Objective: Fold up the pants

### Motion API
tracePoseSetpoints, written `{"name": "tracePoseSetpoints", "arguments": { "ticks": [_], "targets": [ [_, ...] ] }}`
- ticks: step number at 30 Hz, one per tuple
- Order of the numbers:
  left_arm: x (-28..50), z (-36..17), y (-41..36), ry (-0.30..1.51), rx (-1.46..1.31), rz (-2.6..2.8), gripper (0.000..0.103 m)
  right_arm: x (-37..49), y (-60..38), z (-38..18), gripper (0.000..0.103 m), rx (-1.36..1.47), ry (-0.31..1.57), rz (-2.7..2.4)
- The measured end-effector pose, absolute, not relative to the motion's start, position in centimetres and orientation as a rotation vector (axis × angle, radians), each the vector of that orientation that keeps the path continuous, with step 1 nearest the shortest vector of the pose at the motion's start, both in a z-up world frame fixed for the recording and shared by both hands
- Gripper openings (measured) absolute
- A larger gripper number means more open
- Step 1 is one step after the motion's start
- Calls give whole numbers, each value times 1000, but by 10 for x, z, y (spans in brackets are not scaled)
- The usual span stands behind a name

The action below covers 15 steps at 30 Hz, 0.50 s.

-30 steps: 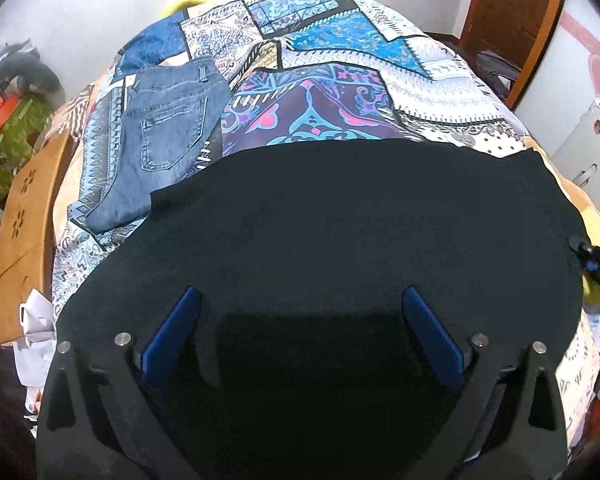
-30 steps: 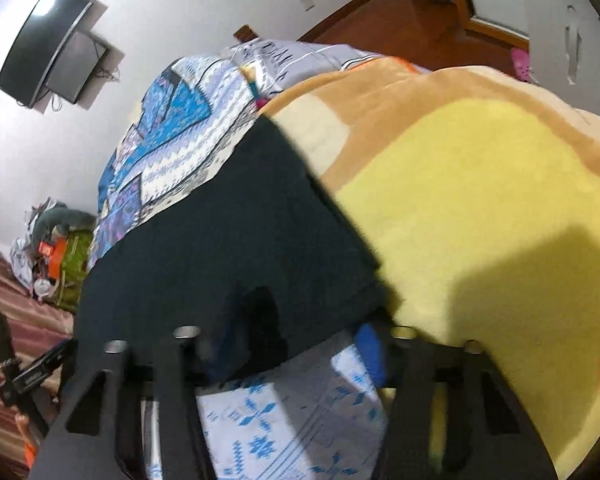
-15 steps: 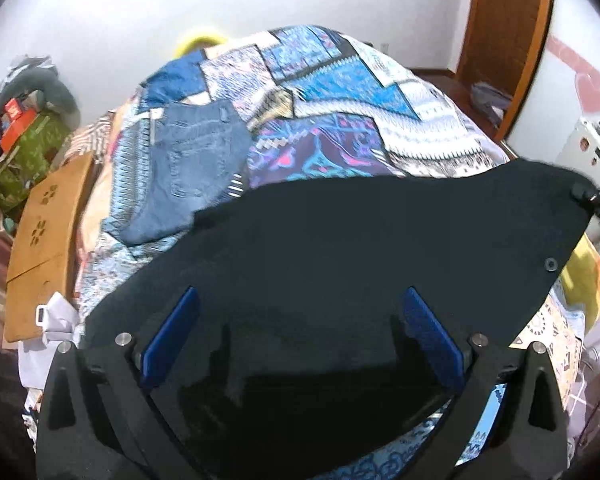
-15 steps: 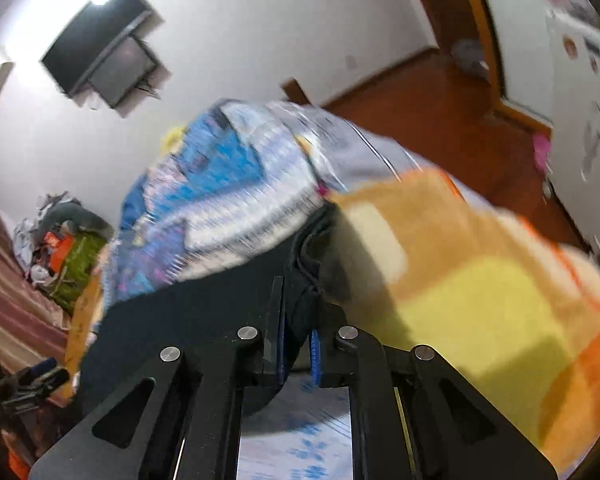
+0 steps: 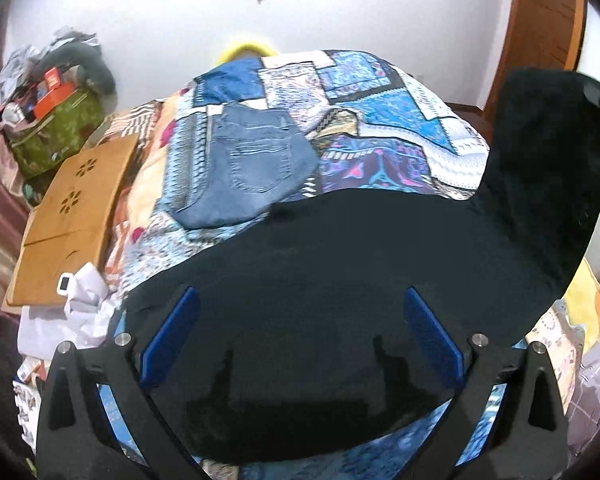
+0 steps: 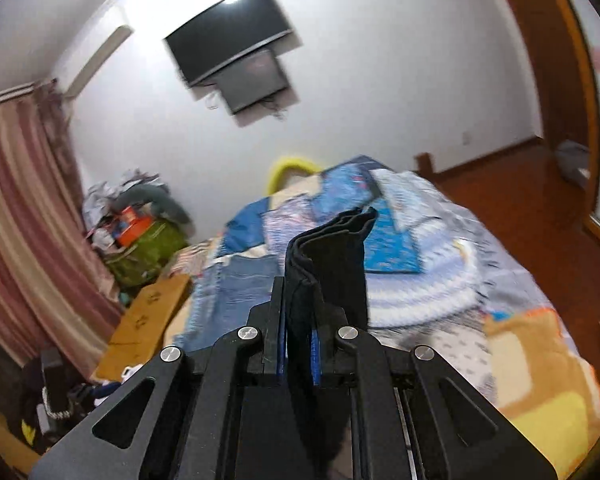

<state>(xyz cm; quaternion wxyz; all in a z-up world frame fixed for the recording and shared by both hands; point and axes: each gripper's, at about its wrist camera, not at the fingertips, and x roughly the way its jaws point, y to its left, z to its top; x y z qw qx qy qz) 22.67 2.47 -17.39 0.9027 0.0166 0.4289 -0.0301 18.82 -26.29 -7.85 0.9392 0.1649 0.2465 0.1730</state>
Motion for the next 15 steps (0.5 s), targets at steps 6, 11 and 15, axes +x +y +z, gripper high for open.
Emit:
{"name": "tracePoseSetpoints", "arguments": {
  "ticks": [6,11,15],
  "targets": [
    [210,-177,63,894,-16,-19,103,204,-184,-96,8,251,587,484],
    [199,-186,88,920,-58,12,103,202,-119,-147,8,162,750,604],
    [193,-191,98,928,-71,26,103,195,-86,-186,8,74,876,659]
  ]
}}
